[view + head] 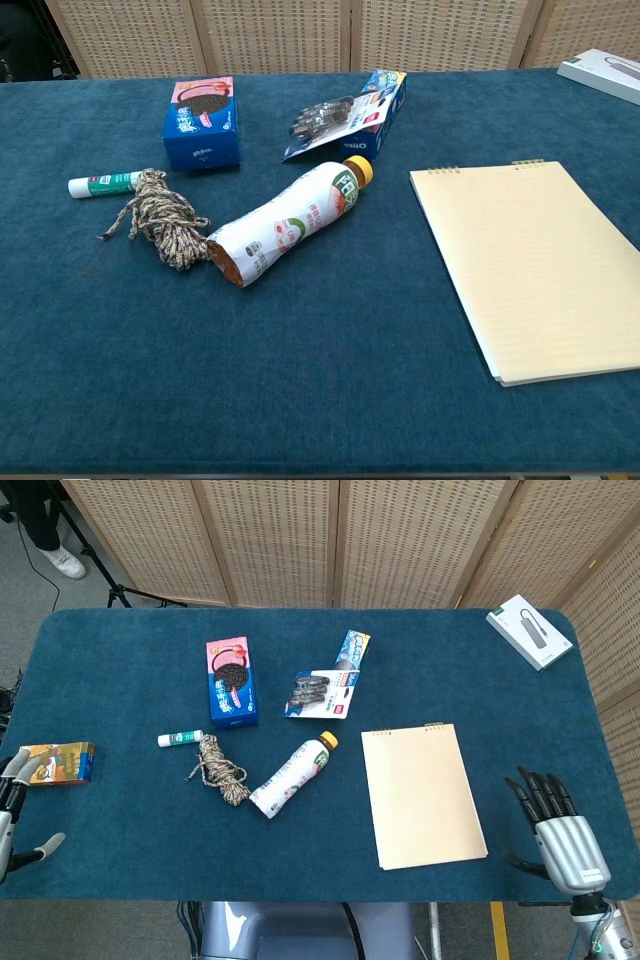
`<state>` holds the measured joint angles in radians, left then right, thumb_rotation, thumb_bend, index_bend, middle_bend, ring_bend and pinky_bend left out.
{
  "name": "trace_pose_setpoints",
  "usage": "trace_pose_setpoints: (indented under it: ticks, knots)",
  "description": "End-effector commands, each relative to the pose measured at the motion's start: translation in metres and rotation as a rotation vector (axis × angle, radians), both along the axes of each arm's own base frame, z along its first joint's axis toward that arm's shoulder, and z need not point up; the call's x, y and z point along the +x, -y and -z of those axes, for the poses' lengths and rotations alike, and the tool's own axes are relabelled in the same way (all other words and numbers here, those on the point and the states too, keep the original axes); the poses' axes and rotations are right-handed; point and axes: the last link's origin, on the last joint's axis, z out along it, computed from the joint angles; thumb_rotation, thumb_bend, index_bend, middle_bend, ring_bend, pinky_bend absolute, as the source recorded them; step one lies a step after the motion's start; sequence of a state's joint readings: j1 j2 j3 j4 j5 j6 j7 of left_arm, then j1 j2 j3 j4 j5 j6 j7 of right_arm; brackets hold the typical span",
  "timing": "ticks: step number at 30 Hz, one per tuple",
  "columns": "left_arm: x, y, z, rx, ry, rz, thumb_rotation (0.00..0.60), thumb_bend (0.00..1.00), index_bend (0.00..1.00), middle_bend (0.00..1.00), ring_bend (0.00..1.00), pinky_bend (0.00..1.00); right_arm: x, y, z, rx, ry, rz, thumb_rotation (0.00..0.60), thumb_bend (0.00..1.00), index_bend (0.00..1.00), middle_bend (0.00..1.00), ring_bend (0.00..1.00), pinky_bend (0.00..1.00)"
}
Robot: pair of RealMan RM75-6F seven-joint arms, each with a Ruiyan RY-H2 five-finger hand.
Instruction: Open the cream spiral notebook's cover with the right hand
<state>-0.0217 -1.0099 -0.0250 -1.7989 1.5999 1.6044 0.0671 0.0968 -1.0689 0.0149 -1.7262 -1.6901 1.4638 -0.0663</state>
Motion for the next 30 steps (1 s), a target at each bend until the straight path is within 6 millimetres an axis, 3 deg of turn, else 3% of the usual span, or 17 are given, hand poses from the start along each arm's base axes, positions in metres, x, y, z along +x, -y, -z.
trace_pose_setpoints:
  ticks: [1, 13, 23, 30]
  knots:
    - [0.0, 0.0, 0.0, 0.005, 0.001, 0.0, 0.6, 0.0, 0.0, 0.0, 0.0, 0.0, -0.001, 0.004, 0.015, 0.048, -0.014, -0.034, 0.6, 0.0, 0.06, 0.0, 0.0, 0.0]
    - [-0.001, -0.001, -0.002, 0.009, 0.005, -0.015, 0.6, 0.0, 0.0, 0.0, 0.0, 0.0, -0.002, 0.02, 0.063, 0.123, -0.079, -0.066, 0.6, 0.0, 0.29, 0.0, 0.0, 0.0]
    - [-0.002, -0.003, 0.0, 0.001, 0.0, -0.022, 0.6, 0.0, 0.0, 0.0, 0.0, 0.0, -0.009, 0.019, 0.084, 0.175, -0.125, -0.064, 0.6, 0.0, 0.38, 0.0, 0.0, 0.0]
    - [-0.002, -0.003, 0.001, -0.007, -0.003, -0.024, 0.6, 0.0, 0.0, 0.0, 0.0, 0.0, -0.012, 0.018, 0.094, 0.187, -0.154, -0.079, 0.6, 0.0, 0.38, 0.0, 0.0, 0.0]
